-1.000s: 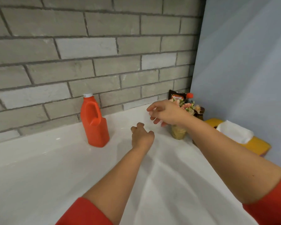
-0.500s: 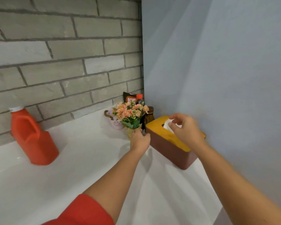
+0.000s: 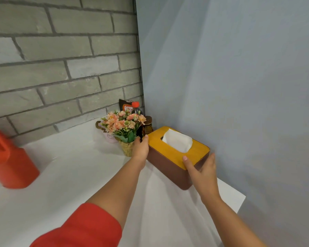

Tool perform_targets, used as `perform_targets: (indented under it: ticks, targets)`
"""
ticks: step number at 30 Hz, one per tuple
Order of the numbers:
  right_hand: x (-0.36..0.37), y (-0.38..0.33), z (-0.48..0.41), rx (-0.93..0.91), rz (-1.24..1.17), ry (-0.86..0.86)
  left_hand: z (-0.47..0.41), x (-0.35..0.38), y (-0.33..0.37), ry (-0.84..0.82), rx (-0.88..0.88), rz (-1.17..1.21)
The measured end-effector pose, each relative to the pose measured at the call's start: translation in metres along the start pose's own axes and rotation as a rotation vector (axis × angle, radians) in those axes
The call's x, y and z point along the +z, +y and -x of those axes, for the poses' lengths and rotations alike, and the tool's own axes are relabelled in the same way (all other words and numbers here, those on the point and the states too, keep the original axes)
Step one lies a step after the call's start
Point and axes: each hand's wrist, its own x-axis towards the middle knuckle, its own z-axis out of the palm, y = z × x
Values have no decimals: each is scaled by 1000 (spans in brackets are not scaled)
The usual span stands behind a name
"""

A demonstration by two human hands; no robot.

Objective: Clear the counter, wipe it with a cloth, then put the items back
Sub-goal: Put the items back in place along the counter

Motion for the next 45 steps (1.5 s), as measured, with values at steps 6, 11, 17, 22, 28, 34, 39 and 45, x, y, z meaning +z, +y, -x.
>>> perform_targets:
  ticks: [6, 11, 17, 22, 28, 34, 39, 45]
  targets:
    - [11, 16, -8, 150, -129, -100, -8, 6, -3, -68, -41, 25]
    - [10, 17, -12, 193, -172, -145, -4, 3, -7, -13, -23, 36]
    - [8, 11, -2, 240, -152, -149, 15, -6, -16, 92, 9, 87]
    - [7, 1, 21, 199, -145, -175, 36, -28, -23, 199, 52, 17]
    - [23, -19, 59, 140, -166, -208, 66, -74, -28, 364, 51, -23]
    - [63, -48, 121, 110, -164, -317, 105, -157, -42, 518, 51, 7]
    - [107, -78, 192, 88, -164, -444, 149, -252, -61, 639, 25, 74]
    - [160, -109, 278, 23, -178, -568, 211, -364, -80, 773, -27, 68]
